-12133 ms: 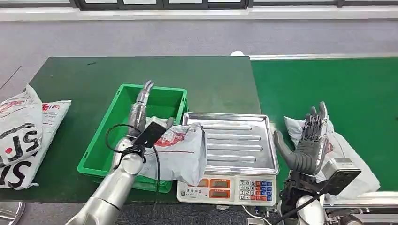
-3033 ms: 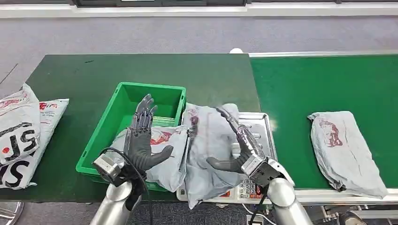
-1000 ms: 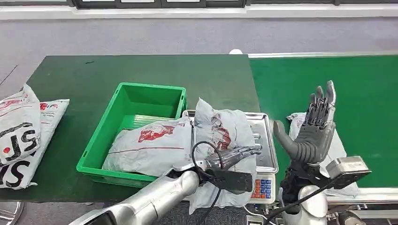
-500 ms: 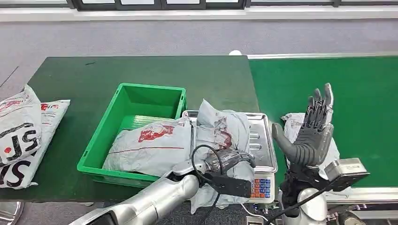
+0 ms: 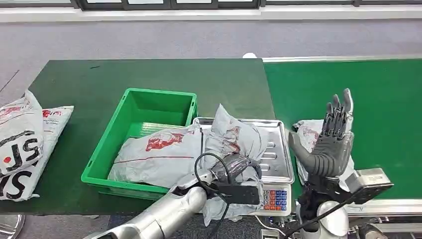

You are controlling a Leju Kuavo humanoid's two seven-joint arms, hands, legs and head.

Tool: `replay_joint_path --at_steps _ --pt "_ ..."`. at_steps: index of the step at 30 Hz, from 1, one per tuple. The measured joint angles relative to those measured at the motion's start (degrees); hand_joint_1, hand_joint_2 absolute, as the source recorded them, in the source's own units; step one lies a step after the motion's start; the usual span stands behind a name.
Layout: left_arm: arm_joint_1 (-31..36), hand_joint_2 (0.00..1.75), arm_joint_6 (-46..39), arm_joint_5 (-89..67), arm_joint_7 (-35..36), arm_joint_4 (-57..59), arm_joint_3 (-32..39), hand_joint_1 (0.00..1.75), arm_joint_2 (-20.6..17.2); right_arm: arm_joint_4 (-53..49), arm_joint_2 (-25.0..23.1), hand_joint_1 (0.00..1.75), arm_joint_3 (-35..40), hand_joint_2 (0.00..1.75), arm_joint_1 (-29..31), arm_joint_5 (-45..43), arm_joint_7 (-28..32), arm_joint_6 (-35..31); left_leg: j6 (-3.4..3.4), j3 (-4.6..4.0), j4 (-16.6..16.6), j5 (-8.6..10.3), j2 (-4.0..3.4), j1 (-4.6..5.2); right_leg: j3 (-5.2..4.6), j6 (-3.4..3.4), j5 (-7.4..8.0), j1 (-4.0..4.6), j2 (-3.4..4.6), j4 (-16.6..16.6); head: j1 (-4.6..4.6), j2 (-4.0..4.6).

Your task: Moved the parcel from conveyor to table for the left to box.

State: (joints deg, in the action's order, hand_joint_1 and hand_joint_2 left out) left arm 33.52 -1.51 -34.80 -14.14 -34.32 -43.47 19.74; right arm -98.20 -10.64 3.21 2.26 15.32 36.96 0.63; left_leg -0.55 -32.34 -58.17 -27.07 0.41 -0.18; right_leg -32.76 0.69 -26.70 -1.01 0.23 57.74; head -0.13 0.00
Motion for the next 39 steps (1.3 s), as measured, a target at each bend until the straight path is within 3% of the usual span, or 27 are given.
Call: replay_joint_path --at_steps 4,6,9,13,20,24,27,30,35,39 --pt "-0.99 1.75 -2.17 1.53 -3.15 -0.96 2.56 1.75 -0.15 0.0 0.02 0.0 0.0 1.75 -0.04 -0.2 0.0 0.04 0.0 0.0 0.0 0.0 -0.01 0.0 -0.03 0.0 0.0 0.0 0.0 0.0 0.0 0.0" --pt "-2.53 1.75 -5.47 3.81 -7.97 -3.35 4.7 1.75 -0.53 -0.07 0.02 0.0 -0.02 1.75 -0.21 -0.53 0.0 0.04 -0.01 -0.02 0.0 0.01 -0.03 0.0 -0.07 -0.01 0.02 0.0 0.03 0.0 0.0 0.0" --pt "-6.84 1.75 -11.24 10.35 -16.81 -13.68 9.05 1.75 -1.79 -0.5 0.02 0.0 -0.17 1.75 -0.59 -1.29 -0.11 -0.09 -0.06 -0.17 0.0 0.05 -0.04 0.0 -0.21 -0.01 0.02 0.0 0.03 0.01 0.0 0.0" --pt "-11.09 1.75 -14.52 14.77 -20.49 -27.54 13.06 1.75 -4.13 -0.5 0.02 0.0 -0.22 1.75 -0.6 -2.14 -0.09 -0.68 -0.06 -0.32 0.0 0.05 -0.04 -0.02 -0.36 -0.02 0.01 0.01 0.03 0.02 0.0 0.0" --pt "-14.95 1.75 -18.22 16.7 -21.22 -42.09 16.15 1.75 -6.67 -0.5 0.04 0.0 -0.24 1.75 -0.59 -2.71 -0.09 -1.05 -0.06 -0.48 0.0 0.05 0.0 -0.02 -0.48 -0.01 0.01 0.01 0.01 0.03 0.0 0.0" --pt "-16.45 1.75 -25.6 15.03 -21.64 -47.23 17.35 1.75 -7.8 -0.48 0.09 0.0 -0.24 1.75 -0.6 -3.12 -0.04 -1.48 -0.06 -0.51 0.0 0.05 -0.03 -0.02 -0.54 -0.01 0.02 0.0 0.03 0.03 0.0 0.0" --pt "-16.21 1.75 -30.09 7.57 -18.53 -49.13 19.3 1.75 -9.07 -0.48 0.22 0.0 -0.24 1.75 -0.67 -3.36 0.09 -2.21 -0.06 -0.49 0.0 0.05 0.0 -0.02 -0.54 -0.01 0.01 0.01 0.01 0.02 -0.02 0.0" --pt "-13.98 1.75 -30.38 -8.72 -6.37 -46.04 21.65 1.75 -10.14 -0.74 0.37 0.0 -0.24 1.75 -1.33 -3.41 0.07 -2.56 -0.08 -0.49 0.0 0.09 0.01 -0.02 -0.52 -0.01 0.02 0.02 -0.01 0.03 0.0 0.0" --pt "-12.23 1.75 -30.47 -13.06 -3.66 -40.93 24.46 1.75 -11.06 -1.33 0.46 0.0 -0.24 1.75 -2.22 -3.41 0.07 -2.75 -0.14 -0.51 0.0 0.14 -0.21 -0.04 -0.66 -0.16 0.16 0.04 0.19 0.03 -0.02 0.0" --pt "-10.3 1.75 -25.66 -21.1 5.05 -35.8 25.61 1.75 -11.54 -1.57 0.46 0.0 -0.24 1.75 -2.32 -3.02 0.07 -2.52 -0.13 -0.52 0.0 0.14 -0.18 -0.04 -0.65 -0.16 0.15 0.04 0.17 0.03 -0.02 0.0"
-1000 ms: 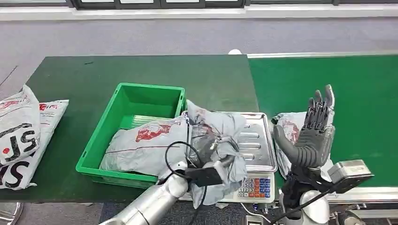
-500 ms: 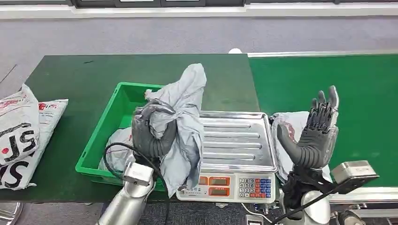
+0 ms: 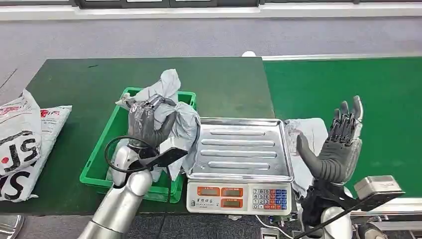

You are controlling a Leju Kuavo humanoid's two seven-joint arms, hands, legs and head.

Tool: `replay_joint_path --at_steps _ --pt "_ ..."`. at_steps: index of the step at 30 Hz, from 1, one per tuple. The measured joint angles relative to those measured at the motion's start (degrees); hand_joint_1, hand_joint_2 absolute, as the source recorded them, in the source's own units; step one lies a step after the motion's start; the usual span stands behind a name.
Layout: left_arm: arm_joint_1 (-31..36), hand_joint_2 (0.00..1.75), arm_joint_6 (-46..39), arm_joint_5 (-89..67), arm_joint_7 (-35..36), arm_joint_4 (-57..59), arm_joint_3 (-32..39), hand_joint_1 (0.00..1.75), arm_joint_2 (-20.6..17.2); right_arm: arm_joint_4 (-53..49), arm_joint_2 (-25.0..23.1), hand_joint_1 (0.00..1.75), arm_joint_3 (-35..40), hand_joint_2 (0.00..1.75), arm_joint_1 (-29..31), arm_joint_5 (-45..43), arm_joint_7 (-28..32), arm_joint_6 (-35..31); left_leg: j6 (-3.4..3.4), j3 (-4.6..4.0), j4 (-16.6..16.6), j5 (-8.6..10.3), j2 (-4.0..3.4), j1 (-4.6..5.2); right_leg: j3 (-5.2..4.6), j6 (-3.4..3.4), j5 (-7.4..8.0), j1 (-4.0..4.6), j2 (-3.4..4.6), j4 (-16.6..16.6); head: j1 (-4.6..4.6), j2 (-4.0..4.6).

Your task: Moved the parcel from conveyor to table for the left to box.

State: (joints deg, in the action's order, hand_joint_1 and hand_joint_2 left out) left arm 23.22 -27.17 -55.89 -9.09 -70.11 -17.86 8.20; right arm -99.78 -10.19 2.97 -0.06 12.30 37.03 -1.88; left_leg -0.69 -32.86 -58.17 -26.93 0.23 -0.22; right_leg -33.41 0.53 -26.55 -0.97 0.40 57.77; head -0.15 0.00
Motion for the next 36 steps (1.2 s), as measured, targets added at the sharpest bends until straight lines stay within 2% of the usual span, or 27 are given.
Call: replay_joint_path --at_steps 3,7,12,18,22,27,28,29,32,33,36 --pt "3.72 1.75 7.67 -4.82 8.1 9.61 0.92 1.75 -0.64 0.0 0.02 0.0 0.0 1.75 0.01 0.33 0.0 0.92 -0.01 0.01 0.0 0.01 0.0 0.0 0.0 0.0 0.01 0.0 -0.01 0.0 0.02 0.0" --pt "9.63 1.75 11.55 -8.84 12.34 25.04 2.43 1.75 -1.18 0.0 0.02 0.0 0.0 1.75 -0.01 0.85 -0.04 1.75 -0.03 0.1 0.01 0.07 -0.02 0.0 0.09 -0.03 0.07 0.03 0.0 0.0 0.0 0.0" --pt "14.76 1.75 15.02 -11.31 15.8 36.51 3.24 1.75 -1.84 0.02 0.02 0.0 0.0 1.75 0.06 0.96 -0.15 1.82 -0.02 0.25 0.04 0.07 0.07 -0.02 0.32 -0.03 0.05 0.02 -0.11 0.01 0.02 0.0" --pt "15.8 1.75 9.42 -13.47 19.34 39.4 4.94 1.75 -3.9 0.41 0.02 0.0 -0.04 1.75 0.11 1.11 -0.17 1.88 -0.03 0.34 0.05 0.07 -0.1 -0.02 0.36 -0.04 0.07 0.03 0.07 0.01 0.0 0.0" --pt "15.82 1.75 9.27 -14.9 20.61 39.45 6.54 1.75 -6.01 0.55 0.02 0.0 -0.04 1.75 0.09 1.29 -0.15 1.82 -0.16 0.38 0.06 0.15 -0.12 -0.03 0.34 -0.12 0.12 0.19 0.11 0.01 0.0 0.0" --pt "15.81 1.75 9.27 -14.92 20.72 39.53 7.24 1.75 -6.87 0.59 0.02 0.0 -0.04 1.75 0.1 1.33 -0.17 1.79 -0.22 0.38 0.14 0.19 -0.12 -0.03 0.29 -0.19 0.15 0.2 0.11 0.03 0.0 0.0" --pt "15.81 1.75 9.27 -14.92 20.76 39.53 7.26 0.68 -6.93 0.61 0.02 0.0 -0.04 1.75 0.1 1.33 -0.17 1.79 -0.22 0.38 0.14 0.19 -0.12 -0.03 0.29 -0.19 0.15 0.2 0.11 0.03 0.0 0.0" --pt "15.81 1.75 9.27 -14.92 20.76 39.56 7.26 0.0 -6.97 0.61 0.02 0.0 -0.04 1.75 0.1 1.33 -0.18 1.79 -0.22 0.37 0.14 0.19 -0.11 -0.03 0.28 -0.19 0.15 0.2 0.11 0.03 0.0 0.0" --pt "15.81 1.75 11.65 -15.45 19.47 39.68 7.28 0.0 -7.13 0.68 0.02 0.0 -0.04 1.75 0.13 1.33 -0.17 1.79 -0.22 0.38 0.15 0.19 -0.11 -0.03 0.25 -0.2 0.14 0.2 0.11 0.03 0.0 0.0" --pt "15.81 1.75 14.0 -13.67 16.18 39.66 7.37 0.0 -7.02 0.77 0.02 0.0 -0.04 1.75 0.17 1.33 -0.24 1.73 -0.22 0.38 0.15 0.19 -0.11 -0.03 0.25 -0.2 0.14 0.19 0.11 0.03 0.02 0.0" --pt "15.33 1.75 23.96 -4.35 -0.61 38.81 9.16 0.0 -5.84 1.6 0.2 0.0 -0.04 1.75 0.59 1.01 -0.33 1.47 -0.22 0.35 0.15 0.19 -0.07 -0.03 0.26 -0.2 0.14 0.18 0.04 0.03 0.02 0.0"
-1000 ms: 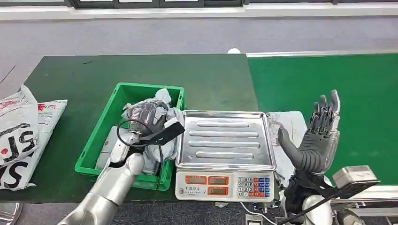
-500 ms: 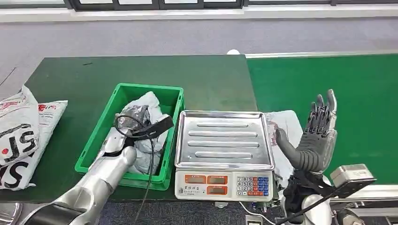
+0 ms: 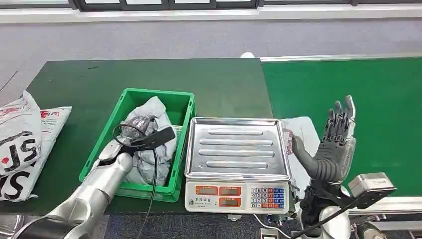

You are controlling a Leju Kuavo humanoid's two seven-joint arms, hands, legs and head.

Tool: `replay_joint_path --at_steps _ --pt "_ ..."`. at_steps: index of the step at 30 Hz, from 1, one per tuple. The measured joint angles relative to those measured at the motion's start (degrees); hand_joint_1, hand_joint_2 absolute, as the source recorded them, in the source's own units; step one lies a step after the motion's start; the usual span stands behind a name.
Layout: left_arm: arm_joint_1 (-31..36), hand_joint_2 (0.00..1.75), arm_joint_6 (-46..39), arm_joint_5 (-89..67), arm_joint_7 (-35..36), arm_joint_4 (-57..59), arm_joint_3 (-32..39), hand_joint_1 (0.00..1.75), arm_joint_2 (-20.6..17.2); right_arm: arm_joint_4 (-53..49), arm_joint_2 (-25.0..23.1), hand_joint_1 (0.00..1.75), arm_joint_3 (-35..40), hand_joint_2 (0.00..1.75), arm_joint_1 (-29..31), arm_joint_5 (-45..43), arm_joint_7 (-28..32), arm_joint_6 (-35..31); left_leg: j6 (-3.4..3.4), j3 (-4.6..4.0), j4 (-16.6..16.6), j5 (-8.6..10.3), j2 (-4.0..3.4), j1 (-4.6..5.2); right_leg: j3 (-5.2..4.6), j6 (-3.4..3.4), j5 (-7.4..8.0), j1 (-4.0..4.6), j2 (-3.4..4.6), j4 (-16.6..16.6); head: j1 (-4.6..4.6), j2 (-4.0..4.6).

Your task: Moved the parcel from conveyor to table for the left to box.

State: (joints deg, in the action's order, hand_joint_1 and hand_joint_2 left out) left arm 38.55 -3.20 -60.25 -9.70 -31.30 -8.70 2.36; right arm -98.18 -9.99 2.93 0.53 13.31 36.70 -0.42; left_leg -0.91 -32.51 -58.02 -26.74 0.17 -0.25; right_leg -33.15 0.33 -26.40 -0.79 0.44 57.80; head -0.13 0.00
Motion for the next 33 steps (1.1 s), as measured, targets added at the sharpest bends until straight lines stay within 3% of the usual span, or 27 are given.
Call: replay_joint_path --at_steps 1,5,13,22,27,28,30,33 --pt "-0.57 0.0 2.01 2.66 -3.83 -0.78 0.15 0.0 0.43 0.42 0.09 0.0 -0.02 1.75 0.37 -0.04 -0.18 -0.13 0.01 0.0 0.0 0.02 0.06 0.0 0.01 0.0 0.0 -0.02 -0.04 0.0 0.0 0.0" --pt "-4.22 0.0 6.37 20.31 -11.74 -8.01 0.35 0.0 2.91 2.1 0.24 0.0 -0.46 1.75 1.93 0.0 -2.78 -1.42 0.1 -0.08 0.0 0.04 0.26 0.04 0.06 0.02 -0.02 -0.2 -0.22 0.0 0.0 0.0" --pt "-13.75 0.0 3.54 42.91 -18.27 -25.74 0.3 0.0 4.35 4.19 1.11 0.0 -3.08 1.75 2.74 -0.89 -4.46 -2.6 0.26 -0.12 -0.02 -0.11 0.21 0.11 -0.01 0.17 -0.11 -0.26 -0.18 -0.05 -0.02 0.0" --pt "-19.63 0.0 -11.3 44.23 -21.2 -35.49 0.33 0.0 4.35 5.51 1.14 0.0 -5.55 1.75 4.51 2.29 -7.76 -3.73 0.17 -0.24 -0.01 -0.02 0.21 0.06 -0.14 0.15 -0.09 -0.17 -0.18 -0.04 -0.02 0.0" --pt "-20.95 0.0 -13.34 44.31 -22.09 -38.46 0.35 0.0 4.43 6.12 1.14 0.0 -6.56 1.75 4.7 3.75 -8.93 -5.15 0.18 -0.28 -0.02 -0.02 0.22 0.04 -0.16 0.15 -0.09 -0.18 -0.19 -0.04 0.0 0.0" --pt "-21.24 1.75 -13.85 45.14 -23.14 -38.95 0.35 0.0 4.48 6.25 1.14 0.0 -6.69 1.75 4.78 5.0 -9.98 -6.41 0.18 -0.28 -0.02 -0.02 0.21 0.04 -0.17 0.15 -0.09 -0.19 -0.19 -0.04 -0.02 0.0" --pt "-22.07 1.75 -11.85 49.24 -25.51 -40.66 0.35 0.0 4.76 6.78 1.14 0.0 -7.46 1.75 4.88 8.97 -12.77 -10.87 0.19 -0.29 -0.02 -0.03 0.22 0.05 -0.17 0.15 -0.09 -0.19 -0.19 -0.05 0.0 0.0" --pt "-23.59 1.75 -2.25 55.29 -25.6 -43.28 -0.03 0.0 5.05 11.0 1.46 0.0 -9.84 1.75 6.67 16.9 -22.31 -19.26 0.2 -0.3 -0.04 -0.04 0.21 0.06 -0.21 0.16 -0.1 -0.2 -0.19 -0.07 0.0 0.0"
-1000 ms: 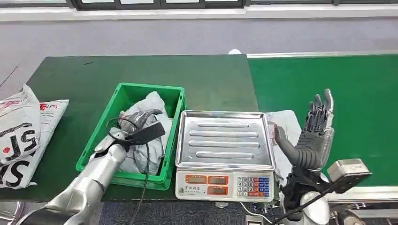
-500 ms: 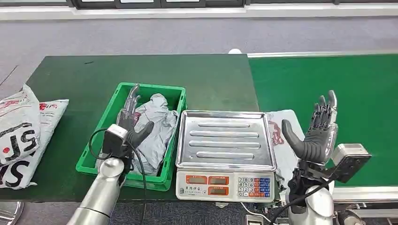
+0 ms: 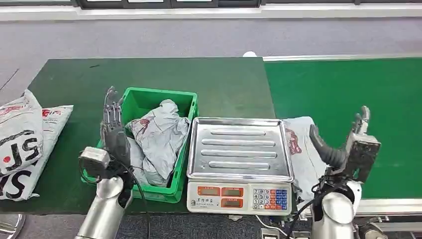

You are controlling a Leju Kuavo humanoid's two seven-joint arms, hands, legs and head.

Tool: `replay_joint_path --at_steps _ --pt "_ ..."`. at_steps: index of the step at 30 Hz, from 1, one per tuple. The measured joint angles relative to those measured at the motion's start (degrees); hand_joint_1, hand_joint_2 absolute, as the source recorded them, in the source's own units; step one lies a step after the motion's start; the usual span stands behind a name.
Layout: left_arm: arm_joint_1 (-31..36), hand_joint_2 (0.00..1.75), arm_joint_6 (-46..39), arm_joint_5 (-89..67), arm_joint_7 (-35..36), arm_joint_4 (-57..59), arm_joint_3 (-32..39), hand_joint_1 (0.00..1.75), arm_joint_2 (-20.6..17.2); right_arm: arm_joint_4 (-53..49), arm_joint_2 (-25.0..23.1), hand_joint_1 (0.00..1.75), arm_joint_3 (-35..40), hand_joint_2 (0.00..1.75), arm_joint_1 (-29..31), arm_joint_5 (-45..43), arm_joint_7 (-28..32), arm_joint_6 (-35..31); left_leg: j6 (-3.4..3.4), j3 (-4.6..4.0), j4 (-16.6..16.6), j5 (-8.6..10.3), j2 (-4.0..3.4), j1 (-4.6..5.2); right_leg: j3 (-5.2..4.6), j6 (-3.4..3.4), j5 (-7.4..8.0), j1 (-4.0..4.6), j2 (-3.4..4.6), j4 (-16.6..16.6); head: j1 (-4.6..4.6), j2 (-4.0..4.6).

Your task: Moved the parcel from conveyor to table for the left to box.

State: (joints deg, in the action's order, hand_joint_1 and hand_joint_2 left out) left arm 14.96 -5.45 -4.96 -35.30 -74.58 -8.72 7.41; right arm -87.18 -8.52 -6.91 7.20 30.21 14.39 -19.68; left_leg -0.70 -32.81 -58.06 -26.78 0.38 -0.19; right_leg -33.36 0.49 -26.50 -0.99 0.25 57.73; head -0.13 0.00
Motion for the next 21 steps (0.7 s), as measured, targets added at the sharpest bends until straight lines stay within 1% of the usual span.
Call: replay_joint_path --at_steps 1,2,6,11,16,21 --pt "-0.16 1.75 1.67 -0.02 0.04 -0.04 -0.76 0.0 0.22 2.42 0.48 0.0 -1.56 1.75 0.71 1.67 -4.61 -1.47 0.01 -0.01 -0.02 0.0 0.02 0.01 0.01 0.01 0.01 -0.01 -0.02 -0.02 0.0 0.0" --pt "-0.28 1.75 2.43 0.26 0.04 0.09 -1.49 0.0 0.57 4.68 0.89 0.0 -2.98 1.75 1.21 2.61 -7.36 -2.13 0.01 -0.06 -0.04 0.0 0.05 0.02 0.02 0.02 0.01 -0.02 -0.05 -0.01 -0.02 0.0" --pt "-0.43 1.75 3.49 1.35 -0.15 1.18 -3.72 0.0 1.95 14.12 2.67 0.0 -8.3 1.75 2.93 6.47 -12.19 -1.3 0.03 -0.13 -0.1 -0.01 0.06 0.03 -0.01 0.09 0.07 -0.04 -0.06 -0.01 0.0 0.0" --pt "-0.71 1.75 6.74 2.03 0.07 1.42 -4.65 0.0 2.51 21.35 3.74 0.0 -10.99 1.75 3.7 14.64 -19.46 3.31 0.03 -0.13 -0.1 -0.01 0.03 0.03 -0.07 0.08 0.07 0.02 -0.02 -0.01 0.0 0.0" --pt "-0.96 1.75 9.56 0.92 0.68 1.29 -4.87 0.0 2.53 24.71 4.09 0.0 -11.84 1.75 3.7 19.16 -24.07 9.45 0.02 -0.17 -0.07 -0.01 0.03 0.0 -0.1 0.06 0.05 0.08 -0.02 -0.01 0.0 0.0" --pt "-0.96 1.75 9.96 0.46 0.74 1.29 -4.96 0.0 2.51 26.77 4.37 0.0 -11.86 1.75 3.72 20.21 -24.92 10.82 0.02 -0.18 -0.07 0.0 0.02 -0.03 -0.11 0.06 0.05 0.04 -0.02 -0.01 0.0 0.0"
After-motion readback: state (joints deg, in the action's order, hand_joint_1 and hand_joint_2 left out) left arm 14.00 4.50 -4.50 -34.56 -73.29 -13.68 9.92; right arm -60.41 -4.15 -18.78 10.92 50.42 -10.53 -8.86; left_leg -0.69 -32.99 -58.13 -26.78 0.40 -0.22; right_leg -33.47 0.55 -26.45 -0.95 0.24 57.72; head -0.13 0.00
